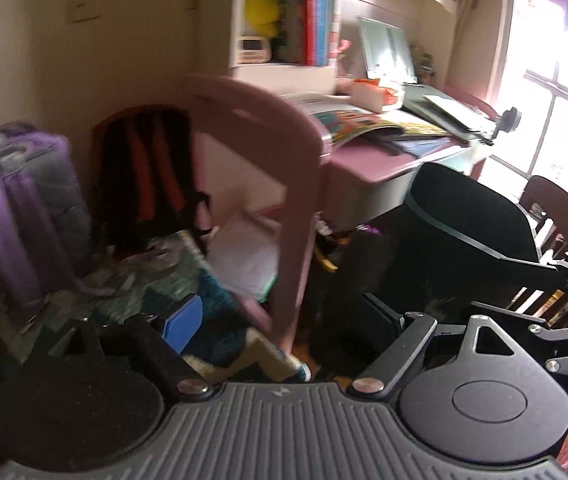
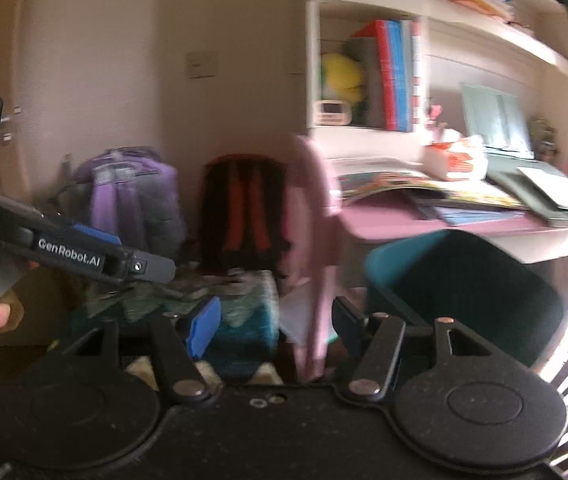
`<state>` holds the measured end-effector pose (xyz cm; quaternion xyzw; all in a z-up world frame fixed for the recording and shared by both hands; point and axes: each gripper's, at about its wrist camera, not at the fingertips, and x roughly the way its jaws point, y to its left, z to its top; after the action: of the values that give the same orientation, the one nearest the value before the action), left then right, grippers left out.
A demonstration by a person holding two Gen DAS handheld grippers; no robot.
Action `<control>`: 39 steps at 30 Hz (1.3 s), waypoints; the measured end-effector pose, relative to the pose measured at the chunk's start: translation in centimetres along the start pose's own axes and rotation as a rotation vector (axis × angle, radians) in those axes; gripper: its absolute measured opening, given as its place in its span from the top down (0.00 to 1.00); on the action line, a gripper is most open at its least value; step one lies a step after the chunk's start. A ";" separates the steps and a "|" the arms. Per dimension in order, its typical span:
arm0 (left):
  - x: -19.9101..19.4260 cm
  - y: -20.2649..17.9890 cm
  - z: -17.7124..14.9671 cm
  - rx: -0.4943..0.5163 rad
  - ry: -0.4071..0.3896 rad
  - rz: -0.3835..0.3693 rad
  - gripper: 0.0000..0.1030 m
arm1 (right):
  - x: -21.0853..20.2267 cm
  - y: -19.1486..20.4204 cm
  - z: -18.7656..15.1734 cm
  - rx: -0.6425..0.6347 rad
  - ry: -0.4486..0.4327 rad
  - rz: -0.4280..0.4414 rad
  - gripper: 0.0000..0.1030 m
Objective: Collect trash
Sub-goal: 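Move both tools back down to the trash pile under the bench, then close the left tool on the white cloth while the right tool grasps the red plastic bag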
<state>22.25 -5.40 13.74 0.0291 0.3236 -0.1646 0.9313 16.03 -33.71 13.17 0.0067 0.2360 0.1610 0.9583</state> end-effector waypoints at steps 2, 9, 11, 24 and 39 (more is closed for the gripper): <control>-0.7 2.1 -1.4 -0.021 -0.003 0.020 0.15 | 1.0 1.7 -0.3 -0.005 0.010 0.045 0.39; -2.3 9.6 -6.4 -0.109 -0.023 0.060 0.02 | 5.0 8.2 -2.1 -0.041 0.049 0.188 0.36; -2.4 11.9 -8.1 -0.141 -0.030 0.068 0.00 | 6.4 9.8 -3.0 -0.046 0.065 0.221 0.35; 2.7 25.1 -18.2 -0.264 0.058 0.154 0.00 | 16.8 18.3 -10.7 -0.065 0.213 0.365 0.32; 15.6 31.1 -30.2 -0.118 0.330 0.171 0.00 | 30.5 23.2 -24.7 -0.158 0.537 0.332 0.31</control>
<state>25.98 24.33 -21.24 0.0286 0.4774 -0.0585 0.8763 23.25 -3.79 -20.43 -0.0721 0.4627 0.3289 0.8201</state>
